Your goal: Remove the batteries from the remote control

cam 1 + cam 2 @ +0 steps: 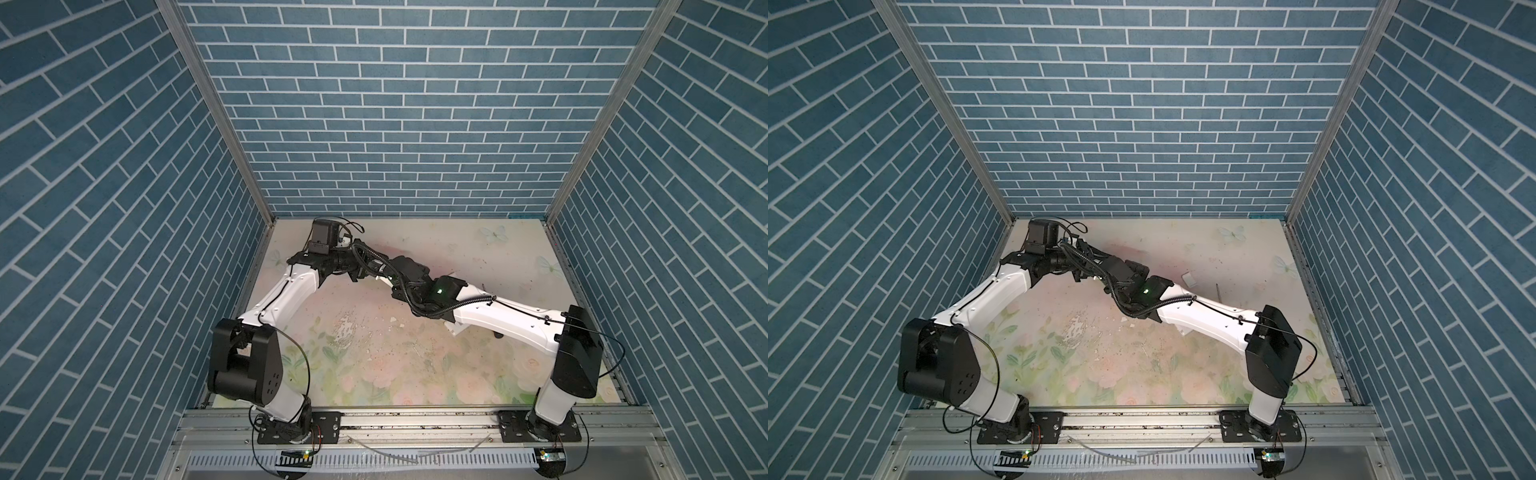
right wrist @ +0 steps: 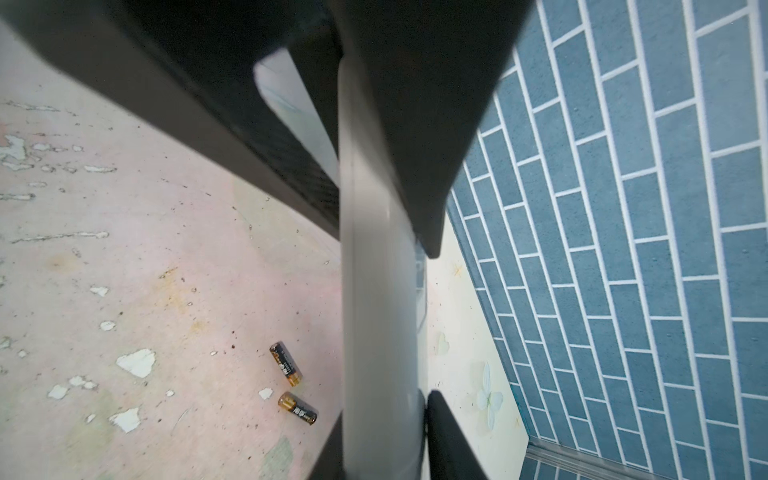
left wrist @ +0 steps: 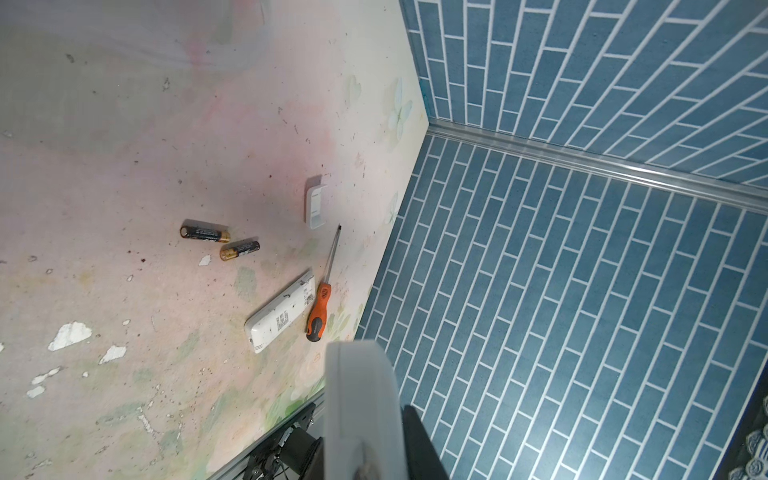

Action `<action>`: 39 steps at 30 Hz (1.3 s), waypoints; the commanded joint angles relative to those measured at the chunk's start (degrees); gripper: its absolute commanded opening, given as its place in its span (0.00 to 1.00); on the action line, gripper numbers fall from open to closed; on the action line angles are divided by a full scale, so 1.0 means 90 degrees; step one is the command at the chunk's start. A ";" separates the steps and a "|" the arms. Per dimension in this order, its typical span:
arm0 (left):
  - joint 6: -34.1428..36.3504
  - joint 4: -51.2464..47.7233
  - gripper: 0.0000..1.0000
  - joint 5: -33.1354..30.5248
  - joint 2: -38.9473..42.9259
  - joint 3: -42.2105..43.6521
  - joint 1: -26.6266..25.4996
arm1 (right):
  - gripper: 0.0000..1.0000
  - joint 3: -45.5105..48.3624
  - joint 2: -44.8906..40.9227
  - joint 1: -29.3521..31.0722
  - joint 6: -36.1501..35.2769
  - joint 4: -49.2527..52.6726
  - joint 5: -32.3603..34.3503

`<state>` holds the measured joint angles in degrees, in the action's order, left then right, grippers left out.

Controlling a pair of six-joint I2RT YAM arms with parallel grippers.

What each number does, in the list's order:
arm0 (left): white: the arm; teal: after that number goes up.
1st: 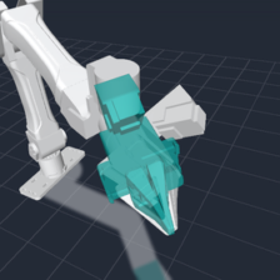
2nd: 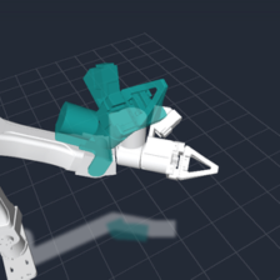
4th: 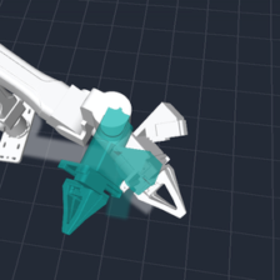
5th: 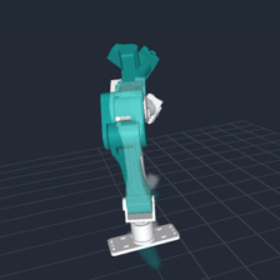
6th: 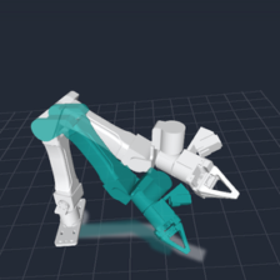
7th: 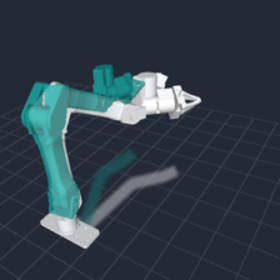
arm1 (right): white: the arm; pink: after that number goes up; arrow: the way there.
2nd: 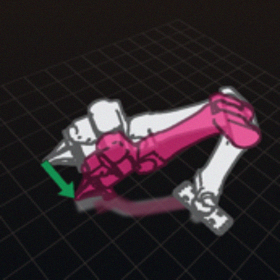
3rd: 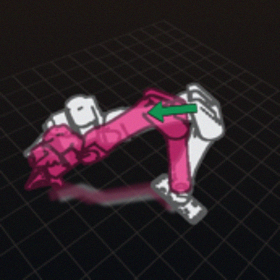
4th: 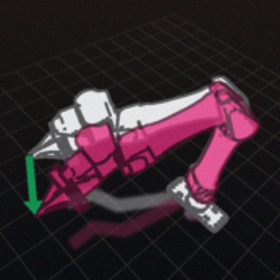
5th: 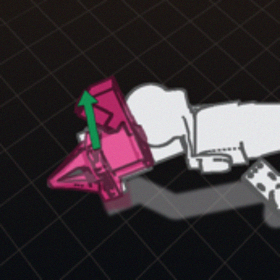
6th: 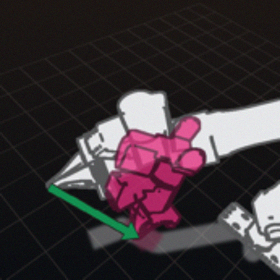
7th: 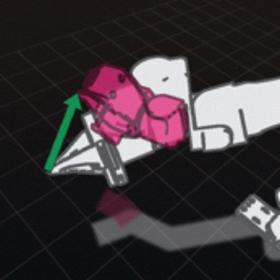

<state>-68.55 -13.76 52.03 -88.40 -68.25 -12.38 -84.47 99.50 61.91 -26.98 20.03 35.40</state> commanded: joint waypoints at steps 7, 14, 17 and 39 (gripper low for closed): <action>0.0377 0.0158 0.00 -0.0065 0.0193 0.0109 0.0048 | 0.43 -0.0046 -0.0215 -0.0044 0.0151 -0.0945 0.0526; 0.0351 0.0380 0.00 -0.0034 0.0218 0.0220 0.0086 | 0.52 0.0137 -0.0388 -0.0046 0.0124 -0.1013 0.0566; 0.0342 0.0458 0.00 -0.0010 0.0201 0.0221 0.0106 | 0.55 0.0386 -0.0592 -0.0048 0.0121 -0.1086 0.0423; -0.0788 0.2797 0.00 0.0119 -0.0035 0.0920 0.0331 | 0.70 0.1411 -0.1770 0.0130 0.0959 -0.0164 -0.1234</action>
<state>-73.93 4.80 52.90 -87.92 -60.49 -9.98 -73.95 85.54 62.52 -23.51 15.53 27.57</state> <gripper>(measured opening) 0.197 0.695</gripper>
